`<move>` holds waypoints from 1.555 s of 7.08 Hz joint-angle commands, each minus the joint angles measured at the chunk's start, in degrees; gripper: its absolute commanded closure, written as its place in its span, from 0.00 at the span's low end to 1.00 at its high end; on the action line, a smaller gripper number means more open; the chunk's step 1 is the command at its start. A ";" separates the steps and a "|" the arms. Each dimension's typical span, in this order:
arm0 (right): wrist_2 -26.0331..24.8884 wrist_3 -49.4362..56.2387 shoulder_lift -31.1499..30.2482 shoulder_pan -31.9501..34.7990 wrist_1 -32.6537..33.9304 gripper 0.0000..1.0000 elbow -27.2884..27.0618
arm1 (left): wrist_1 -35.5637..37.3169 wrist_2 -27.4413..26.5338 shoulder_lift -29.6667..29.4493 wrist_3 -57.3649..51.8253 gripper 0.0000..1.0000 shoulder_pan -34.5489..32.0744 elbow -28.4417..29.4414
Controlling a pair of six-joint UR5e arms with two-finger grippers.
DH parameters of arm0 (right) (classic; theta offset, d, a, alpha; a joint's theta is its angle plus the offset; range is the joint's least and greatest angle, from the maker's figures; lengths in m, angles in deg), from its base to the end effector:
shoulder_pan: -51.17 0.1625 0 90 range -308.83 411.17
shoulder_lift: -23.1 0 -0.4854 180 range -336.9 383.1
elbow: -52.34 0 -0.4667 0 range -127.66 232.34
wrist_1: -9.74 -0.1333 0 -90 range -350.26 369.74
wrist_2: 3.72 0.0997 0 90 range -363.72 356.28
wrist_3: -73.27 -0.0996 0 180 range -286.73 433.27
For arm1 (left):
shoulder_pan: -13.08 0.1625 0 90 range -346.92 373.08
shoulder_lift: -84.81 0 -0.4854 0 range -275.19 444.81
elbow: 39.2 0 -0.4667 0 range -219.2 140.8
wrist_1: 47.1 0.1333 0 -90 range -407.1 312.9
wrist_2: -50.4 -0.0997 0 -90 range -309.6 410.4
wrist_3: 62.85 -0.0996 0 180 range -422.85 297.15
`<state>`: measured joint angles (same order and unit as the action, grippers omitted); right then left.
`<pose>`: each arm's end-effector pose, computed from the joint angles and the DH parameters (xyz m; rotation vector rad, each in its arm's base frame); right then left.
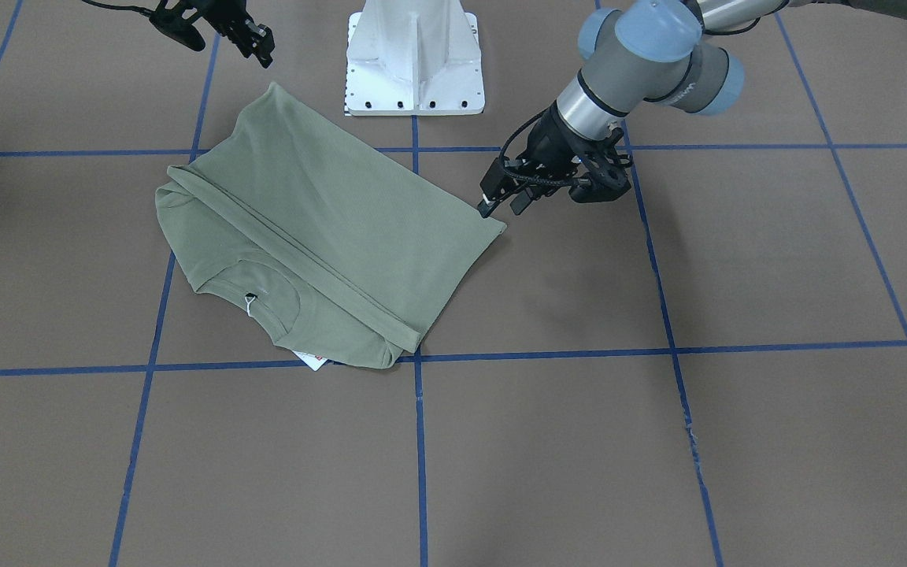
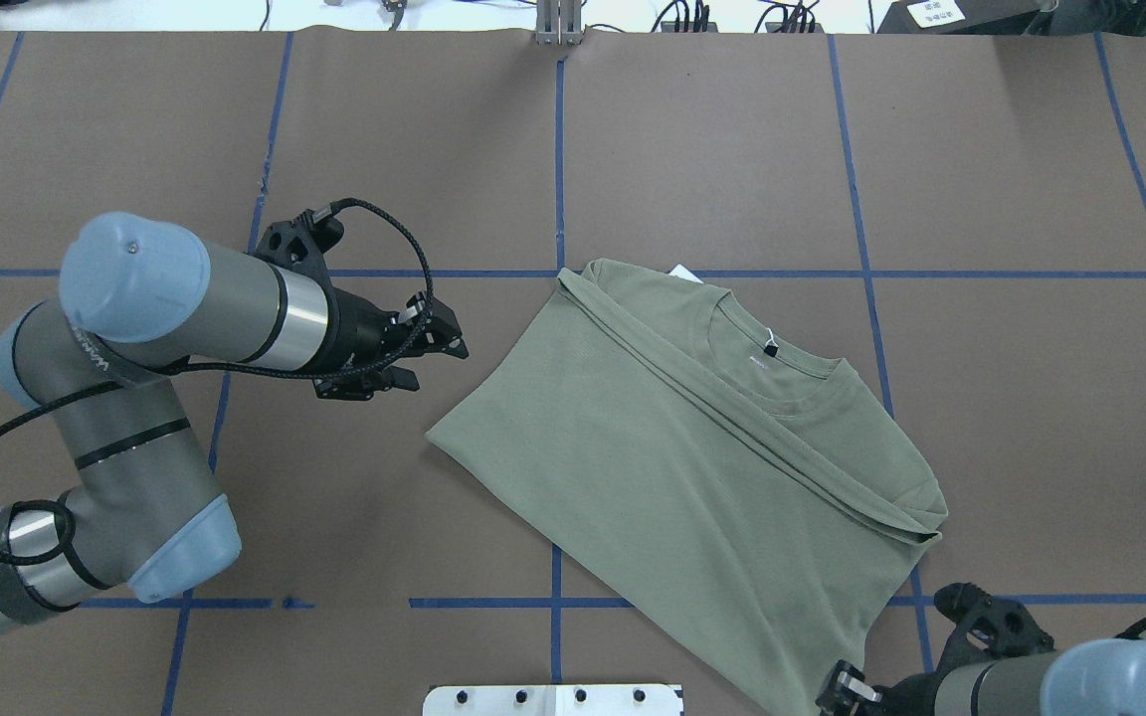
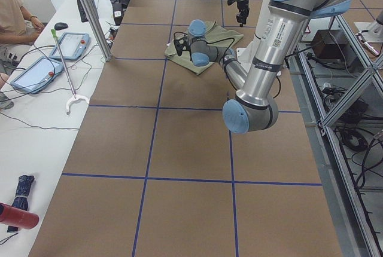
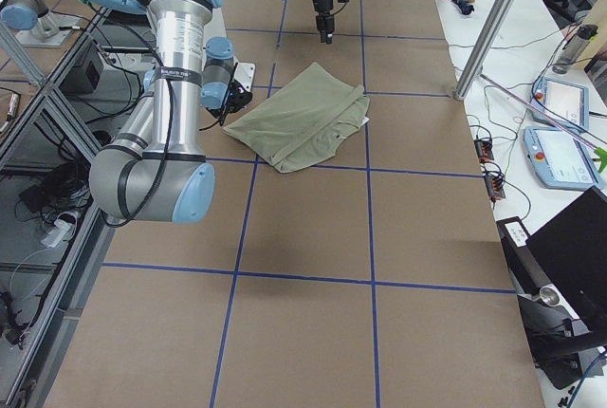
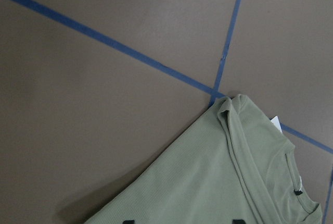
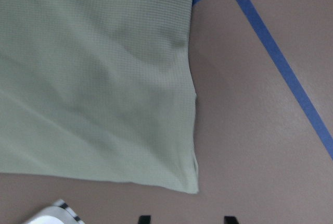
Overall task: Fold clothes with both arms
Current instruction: 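Drag the shirt corner toward the robot with the right gripper while the left approaches, then grasp the shirt edges with both grippers and straighten the shirt square on the table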
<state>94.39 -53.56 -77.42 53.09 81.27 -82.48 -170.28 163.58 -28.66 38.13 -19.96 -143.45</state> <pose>-0.4315 -0.1338 0.3570 -0.4069 -0.8497 0.5613 0.5201 -0.4505 0.2580 -0.1121 1.2711 -0.4123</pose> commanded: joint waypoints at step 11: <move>1.21 15.73 9.20 23.13 0.02 0.00 6.94 | 5.22 -8.50 -3.07 0.97 0.80 7.81 7.56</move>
<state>95.68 -37.83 -68.10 76.04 81.26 -75.43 -165.09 155.86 -30.91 39.07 -12.15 -136.89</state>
